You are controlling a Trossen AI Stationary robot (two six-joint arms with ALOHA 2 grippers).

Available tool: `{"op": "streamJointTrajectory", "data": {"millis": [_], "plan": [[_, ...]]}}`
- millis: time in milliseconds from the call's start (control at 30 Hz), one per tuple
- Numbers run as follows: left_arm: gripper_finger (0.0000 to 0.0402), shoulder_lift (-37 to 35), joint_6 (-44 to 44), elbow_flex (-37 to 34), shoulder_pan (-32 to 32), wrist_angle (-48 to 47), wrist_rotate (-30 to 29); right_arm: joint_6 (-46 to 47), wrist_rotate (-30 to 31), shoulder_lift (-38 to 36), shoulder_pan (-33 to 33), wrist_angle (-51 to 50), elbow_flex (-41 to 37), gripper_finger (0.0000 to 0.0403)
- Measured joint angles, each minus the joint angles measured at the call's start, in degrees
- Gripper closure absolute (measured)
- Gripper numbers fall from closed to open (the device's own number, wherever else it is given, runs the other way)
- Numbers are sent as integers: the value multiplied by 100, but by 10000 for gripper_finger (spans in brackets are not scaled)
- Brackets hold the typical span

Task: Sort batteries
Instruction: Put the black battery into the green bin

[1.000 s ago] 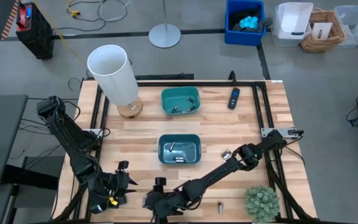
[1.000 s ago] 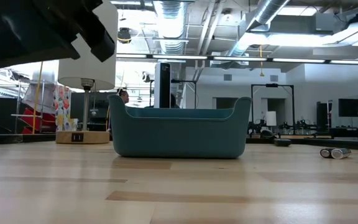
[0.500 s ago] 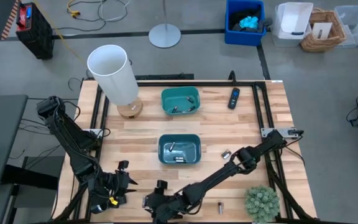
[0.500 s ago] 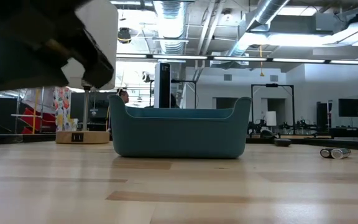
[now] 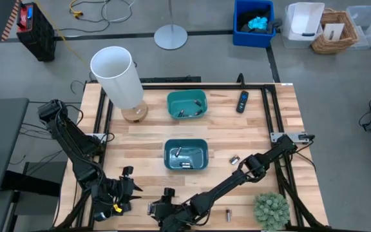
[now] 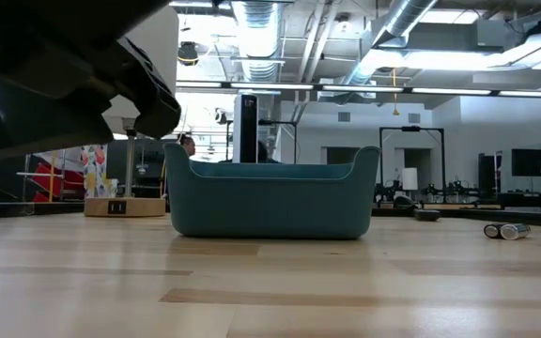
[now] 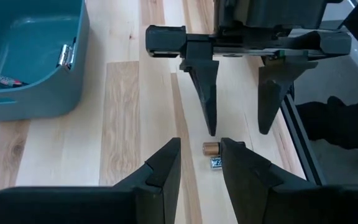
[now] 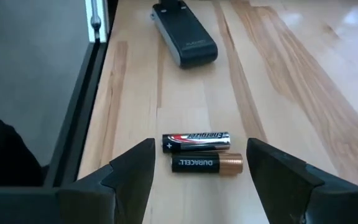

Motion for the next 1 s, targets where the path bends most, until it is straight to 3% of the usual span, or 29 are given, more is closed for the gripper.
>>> {"op": "streamJointTrajectory", "data": {"millis": [567, 1000], "plan": [[293, 0, -13, 0, 0, 4, 14, -732, 16, 0, -63, -138, 0, 83], [293, 0, -4, 0, 0, 7, 12, -973, 47, 0, 29, 206, -2, 94]]}}
